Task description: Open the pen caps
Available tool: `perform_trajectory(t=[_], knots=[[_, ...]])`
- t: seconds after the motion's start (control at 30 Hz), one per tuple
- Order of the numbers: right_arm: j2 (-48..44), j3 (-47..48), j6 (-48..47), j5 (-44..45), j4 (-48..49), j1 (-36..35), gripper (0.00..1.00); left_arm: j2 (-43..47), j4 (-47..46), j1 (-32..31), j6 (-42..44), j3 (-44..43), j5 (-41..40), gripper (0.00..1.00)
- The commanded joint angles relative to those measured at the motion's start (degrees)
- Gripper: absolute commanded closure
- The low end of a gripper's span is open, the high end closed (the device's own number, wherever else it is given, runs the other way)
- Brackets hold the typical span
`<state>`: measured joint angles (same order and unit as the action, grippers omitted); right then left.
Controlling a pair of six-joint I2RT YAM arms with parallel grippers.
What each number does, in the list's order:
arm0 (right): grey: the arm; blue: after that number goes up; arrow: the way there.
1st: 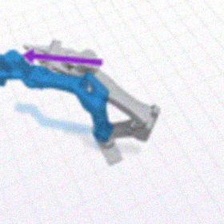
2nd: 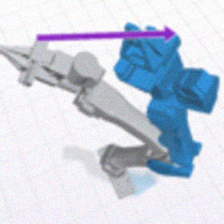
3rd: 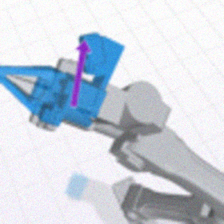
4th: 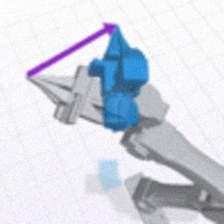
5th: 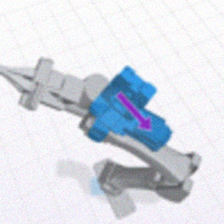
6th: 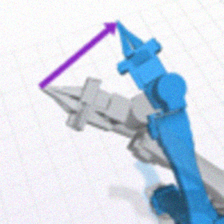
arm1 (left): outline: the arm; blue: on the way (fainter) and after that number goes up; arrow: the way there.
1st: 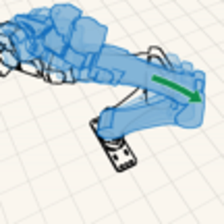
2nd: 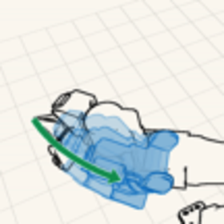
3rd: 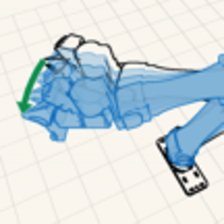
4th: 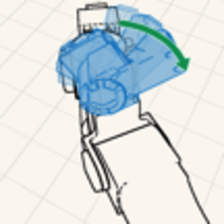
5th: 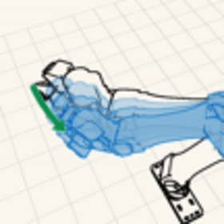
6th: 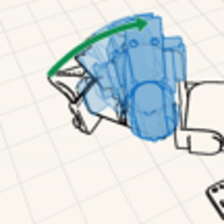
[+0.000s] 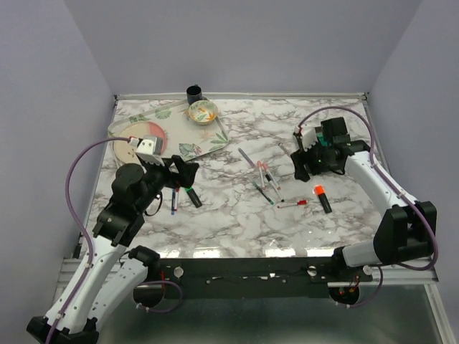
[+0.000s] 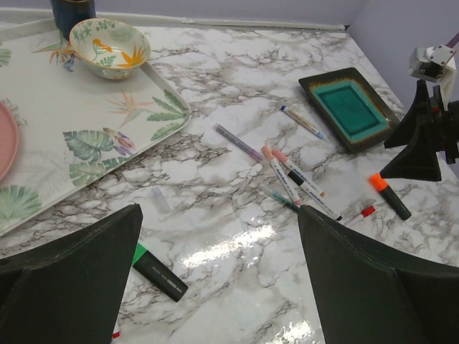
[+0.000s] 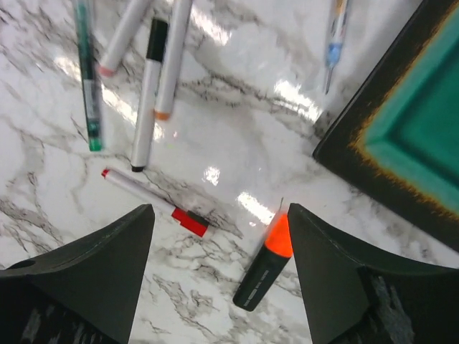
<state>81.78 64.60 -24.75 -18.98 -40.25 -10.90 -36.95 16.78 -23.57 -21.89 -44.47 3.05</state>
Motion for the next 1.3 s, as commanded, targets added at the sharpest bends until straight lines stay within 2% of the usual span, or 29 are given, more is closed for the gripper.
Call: perform_trajectory(t=[0.0,0.27,0.43,0.57,0.77,0.8,0.87,1.0,1.1,1.17,1.27], knots=[[-0.83,-9.83,-0.47,3.51,0.17,3.51,0.17,5.3,0.19,0.28,4.05,5.44,2.49,0.01],[-0.31,-15.9,-1.17,14.76,3.16,8.43,0.17,6.71,0.28,0.28,3.7,5.44,2.05,0.01],[3.2,-16.17,-1.35,14.24,2.72,8.87,0.18,7.24,0.1,0.28,3.52,5.62,2.49,0.01],[5.85,-16.26,-1.61,14.06,1.84,8.96,0.22,7.16,0.01,0.28,3.52,5.62,2.58,0.01],[6.82,-16.61,-1.61,14.5,1.31,9.75,0.36,7.24,-0.34,0.28,3.17,5.71,3.98,0.01],[6.9,-16.7,-1.61,14.5,1.31,9.93,0.43,7.24,-0.34,0.28,3.17,5.71,4.42,0.01],[7.86,-16.79,-1.7,14.59,1.23,10.02,0.48,7.33,-0.43,0.28,3.08,5.71,4.77,0.01],[10.06,-16.87,-1.88,15.38,1.23,10.02,0.66,7.24,-0.6,0.28,2.38,5.62,6.61,0.01],[11.03,-16.61,-1.97,15.73,1.23,9.93,0.76,6.98,-1.74,0.28,0.89,6.15,8.28,0.01],[10.86,-16.43,-2.05,15.82,1.23,10.02,0.81,6.37,-3.23,0.28,-0.87,6.93,11.0,0.01],[8.84,-16.17,-2.14,14.94,1.14,10.28,0.98,4.96,-7.36,0.28,-6.22,8.95,16.19,0.01]])
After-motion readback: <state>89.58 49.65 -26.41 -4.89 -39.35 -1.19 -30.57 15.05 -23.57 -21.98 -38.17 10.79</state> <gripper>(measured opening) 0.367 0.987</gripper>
